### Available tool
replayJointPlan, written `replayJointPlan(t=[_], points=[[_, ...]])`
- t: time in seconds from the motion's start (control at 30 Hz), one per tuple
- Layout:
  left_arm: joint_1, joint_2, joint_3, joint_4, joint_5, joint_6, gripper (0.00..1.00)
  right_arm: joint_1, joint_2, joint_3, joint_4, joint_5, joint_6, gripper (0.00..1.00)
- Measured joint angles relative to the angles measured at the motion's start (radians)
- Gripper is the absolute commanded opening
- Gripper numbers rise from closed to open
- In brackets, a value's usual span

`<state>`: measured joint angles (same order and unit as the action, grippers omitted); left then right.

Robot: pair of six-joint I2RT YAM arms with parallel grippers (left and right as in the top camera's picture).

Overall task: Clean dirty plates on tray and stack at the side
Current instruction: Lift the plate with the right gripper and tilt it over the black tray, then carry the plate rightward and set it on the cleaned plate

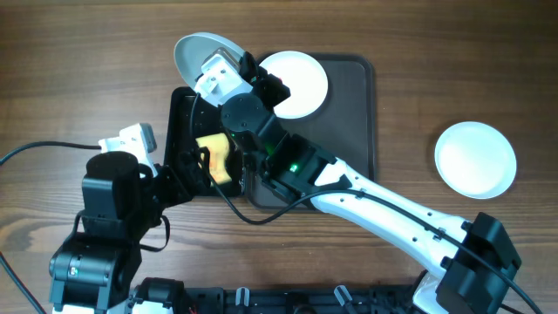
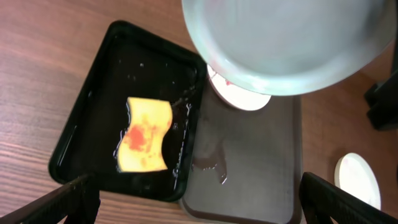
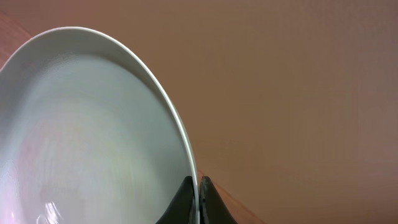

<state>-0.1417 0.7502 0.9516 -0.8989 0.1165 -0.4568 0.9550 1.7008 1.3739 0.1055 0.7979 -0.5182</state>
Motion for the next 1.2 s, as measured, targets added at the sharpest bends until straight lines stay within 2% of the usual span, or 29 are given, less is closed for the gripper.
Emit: replayJointPlan(t=[0.43,0.67,0.8,0.9,0.93,1.03,1.2], points=[[0.0,0.0,0.0,-0.003,0.0,0.0,1.0,0.005,0.0,0.0,0.0,0.061,0.008,0.04],[0.0,0.0,0.0,-0.006,0.0,0.0,1.0,0.013,0.0,0.001,-0.089,0.132,0.113,0.04],[0.0,0.0,0.0,-0.006,0.0,0.0,1.0,0.007,0.0,0.007,-0.332,0.13,0.333,0.04],[0.0,0.0,0.0,-0.006,0.0,0.0,1.0,-0.031,0.0,0.007,-0.529,0.009,0.573,0.04],[0.0,0.0,0.0,-0.007,0.0,0.0,1.0,-0.036,0.0,0.007,-0.546,-0.007,0.658,0.04],[0.0,0.0,0.0,-0.006,0.0,0.0,1.0,-0.159,-0.001,0.007,-0.68,-0.23,0.849,0.04],[0.0,0.0,0.0,-0.006,0.0,0.0,1.0,-0.405,-0.003,0.007,-0.79,-0.515,1.1,0.04]])
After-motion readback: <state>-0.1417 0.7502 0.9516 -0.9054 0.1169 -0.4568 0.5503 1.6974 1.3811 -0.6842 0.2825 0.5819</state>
